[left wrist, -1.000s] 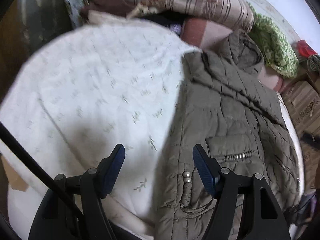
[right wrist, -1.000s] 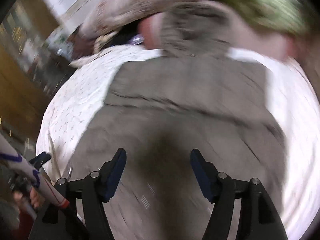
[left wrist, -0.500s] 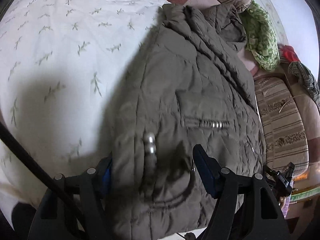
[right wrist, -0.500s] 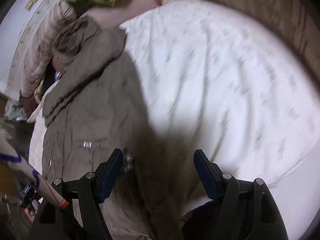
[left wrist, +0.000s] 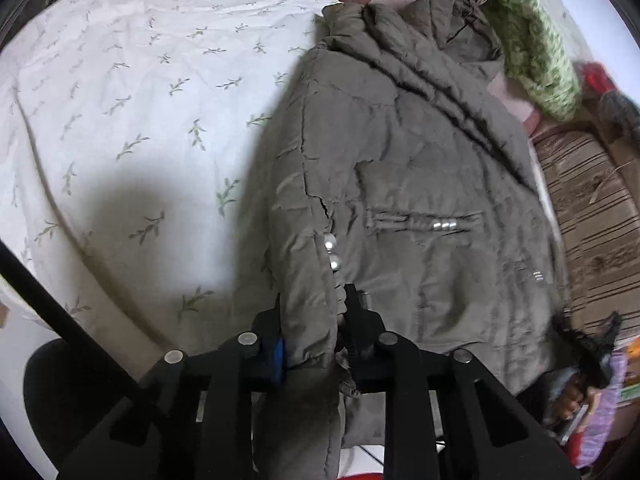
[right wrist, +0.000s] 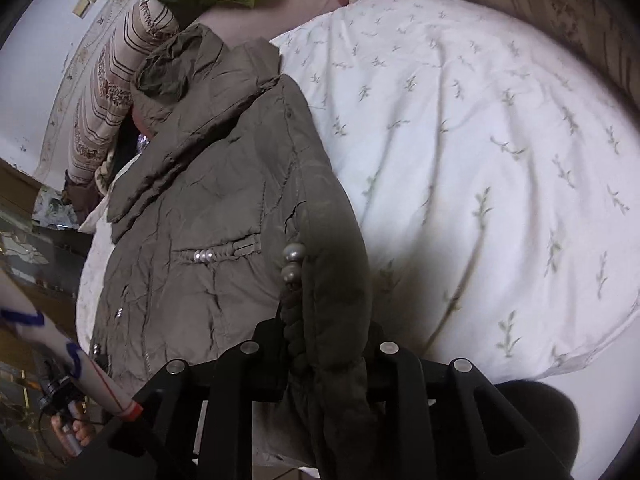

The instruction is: Fold large clothes

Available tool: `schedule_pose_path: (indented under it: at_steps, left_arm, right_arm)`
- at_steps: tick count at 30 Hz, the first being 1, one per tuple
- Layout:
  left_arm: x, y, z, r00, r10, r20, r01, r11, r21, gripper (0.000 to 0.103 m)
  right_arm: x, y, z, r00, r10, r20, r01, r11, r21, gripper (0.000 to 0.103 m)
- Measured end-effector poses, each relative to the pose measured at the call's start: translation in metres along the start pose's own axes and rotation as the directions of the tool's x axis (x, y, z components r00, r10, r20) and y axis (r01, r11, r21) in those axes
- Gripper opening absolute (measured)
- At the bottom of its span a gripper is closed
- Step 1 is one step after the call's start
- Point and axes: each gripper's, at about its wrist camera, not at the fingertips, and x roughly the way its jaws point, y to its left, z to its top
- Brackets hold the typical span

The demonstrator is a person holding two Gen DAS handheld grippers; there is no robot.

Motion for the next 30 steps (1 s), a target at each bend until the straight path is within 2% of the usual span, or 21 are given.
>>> schedule_pose_path:
  at_steps: [2,4,7,9,12,14,17,20,23,26,30]
  left_arm:
    - [0.003,0.003,0.005,1.0,0.022,-0.007,-0.022,1.0,-0.014,0.033]
    - [-0.006,0.002,0.007,0.999,0.036,0.0,-0.036,0.999,-0.007,0.034]
    - [-0.033,-0.007,0.005,0.992,0.104,0.078,-0.108,0.993,0.051,0.034]
    - [-0.057,-0.014,0.003,0.97,0.179,0.165,-0.196,0.976,0.095,0.035]
    - [-0.086,-0.026,-0.001,0.93,0.239,0.279,-0.284,0.949,0.137,0.039]
    - [-0.099,-0.035,0.002,0.917,0.238,0.32,-0.297,0.943,0.151,0.043]
    - [-0.115,-0.048,0.01,0.908,0.188,0.373,-0.268,0.947,0.176,0.051]
    - [-0.121,-0.066,0.018,0.896,0.14,0.421,-0.239,0.952,0.193,0.061]
    - [-0.115,-0.084,0.027,0.887,0.128,0.444,-0.237,0.951,0.2,0.066]
    - [-0.098,-0.099,0.039,0.889,0.135,0.437,-0.247,0.946,0.21,0.068]
    - [-0.075,-0.115,0.055,0.906,0.13,0.403,-0.234,0.946,0.222,0.068]
  right_arm:
    - [0.004,0.001,0.0,0.999,-0.029,0.013,0.029,1.0,-0.007,0.038]
    - [0.001,0.006,-0.001,0.997,-0.072,0.038,0.073,0.997,-0.02,0.045]
    - [-0.022,0.009,-0.006,0.991,-0.104,0.083,0.108,0.993,-0.046,0.047]
    - [-0.049,0.016,-0.011,0.978,-0.142,0.152,0.153,0.986,-0.064,0.048]
    - [-0.081,0.028,-0.017,0.958,-0.156,0.241,0.179,0.981,-0.074,0.05]
    - [-0.102,0.045,-0.02,0.948,-0.127,0.291,0.159,0.983,-0.092,0.054]
    - [-0.122,0.08,-0.017,0.947,-0.04,0.318,0.097,0.982,-0.165,0.059]
    - [-0.13,0.122,-0.011,0.949,0.084,0.304,-0.003,0.966,-0.258,0.072]
    - [-0.119,0.16,-0.007,0.943,0.167,0.288,-0.071,0.945,-0.318,0.079]
    - [-0.094,0.191,-0.005,0.952,0.169,0.254,-0.073,0.935,-0.347,0.079]
    - [-0.063,0.213,-0.003,0.966,0.194,0.168,-0.127,0.929,-0.347,0.079]
